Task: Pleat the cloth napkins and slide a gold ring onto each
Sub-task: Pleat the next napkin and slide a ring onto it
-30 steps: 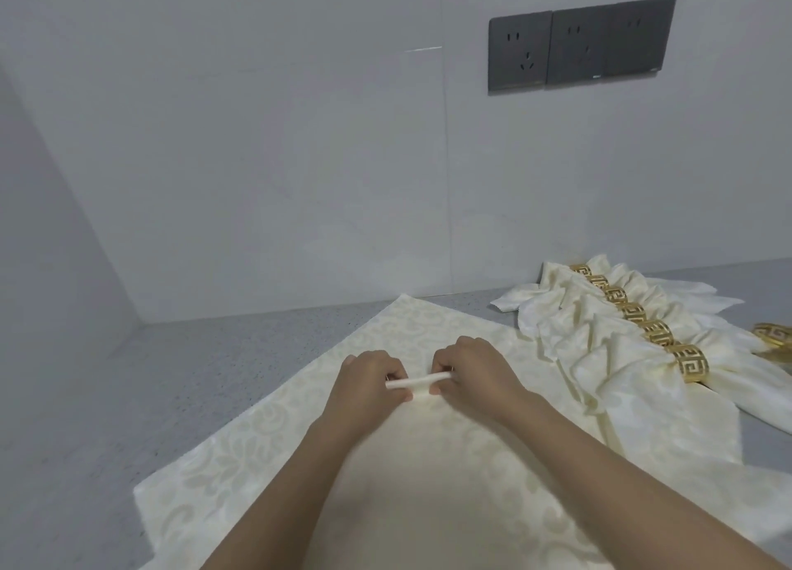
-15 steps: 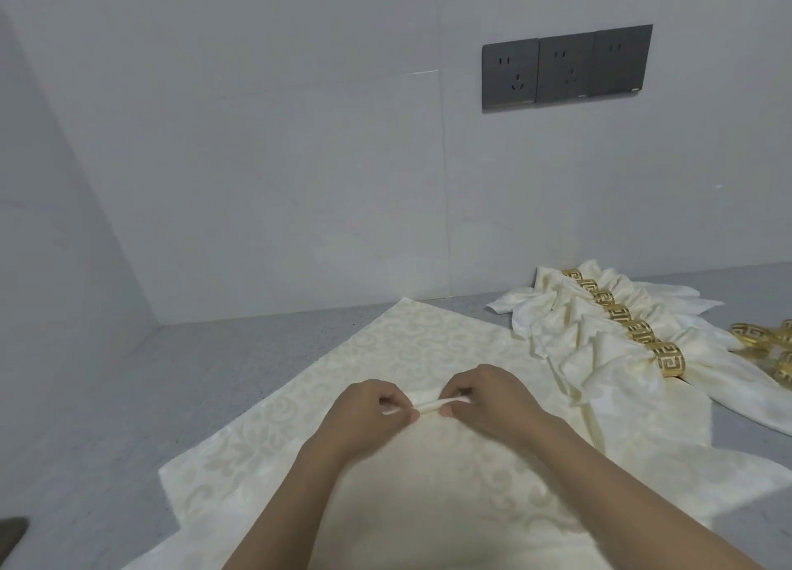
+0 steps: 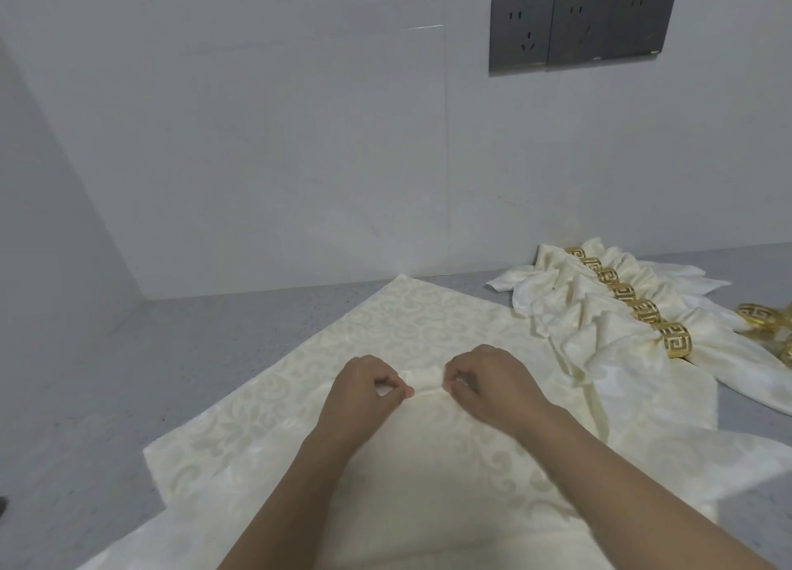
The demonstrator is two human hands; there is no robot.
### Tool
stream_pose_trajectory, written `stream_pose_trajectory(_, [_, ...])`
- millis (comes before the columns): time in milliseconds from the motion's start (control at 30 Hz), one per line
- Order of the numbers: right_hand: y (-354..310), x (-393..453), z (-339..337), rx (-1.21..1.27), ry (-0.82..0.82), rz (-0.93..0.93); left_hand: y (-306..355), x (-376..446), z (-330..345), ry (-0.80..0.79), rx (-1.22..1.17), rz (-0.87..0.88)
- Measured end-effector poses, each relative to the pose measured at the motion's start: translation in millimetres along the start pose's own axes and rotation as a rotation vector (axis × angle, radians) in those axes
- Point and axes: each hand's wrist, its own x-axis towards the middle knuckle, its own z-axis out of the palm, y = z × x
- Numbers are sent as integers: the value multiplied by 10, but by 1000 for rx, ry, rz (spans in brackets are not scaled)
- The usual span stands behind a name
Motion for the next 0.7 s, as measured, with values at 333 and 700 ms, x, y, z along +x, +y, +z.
stream_pose_trajectory(333, [24,174,37,-39,-75,166,36,85,-55,-46,179,-170])
stream_pose_trajectory(700, [-90,141,-81,-154,-31,58,194,29,-159,20,280,-131])
